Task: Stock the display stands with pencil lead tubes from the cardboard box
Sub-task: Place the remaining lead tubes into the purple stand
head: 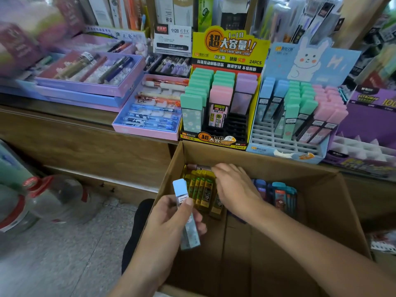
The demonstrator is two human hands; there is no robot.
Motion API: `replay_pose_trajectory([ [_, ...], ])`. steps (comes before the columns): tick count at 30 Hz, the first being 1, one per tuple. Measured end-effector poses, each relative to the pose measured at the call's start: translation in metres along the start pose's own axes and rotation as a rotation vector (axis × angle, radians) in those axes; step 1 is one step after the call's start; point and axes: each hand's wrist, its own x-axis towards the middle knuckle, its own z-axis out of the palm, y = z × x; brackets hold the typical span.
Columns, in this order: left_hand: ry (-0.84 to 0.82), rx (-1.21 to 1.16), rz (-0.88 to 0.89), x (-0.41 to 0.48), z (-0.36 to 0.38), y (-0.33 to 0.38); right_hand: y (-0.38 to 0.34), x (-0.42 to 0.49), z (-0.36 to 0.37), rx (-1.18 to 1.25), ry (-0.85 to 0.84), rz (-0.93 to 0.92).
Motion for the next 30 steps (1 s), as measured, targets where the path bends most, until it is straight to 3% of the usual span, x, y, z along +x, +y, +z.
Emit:
replay_pose_trajectory([
  [13, -0.018, -0.002, -0.104, -0.003, 0.000, 0.003, -0.011, 0.006, 0.007, -0.294, -0.105, 0.146],
  [23, -0.007, -0.043, -0.176, -0.002, 0.002, 0.006, -0.007, 0.001, 0.004, -0.439, -0.041, 0.122],
  [27, -0.006, -0.031, -0.175, -0.003, 0.002, 0.007, -0.003, -0.003, -0.003, -0.351, 0.008, 0.137],
  [30, -0.029, -0.008, -0.163, -0.003, 0.003, 0.009, 0.001, -0.011, -0.014, 0.051, 0.060, 0.300],
])
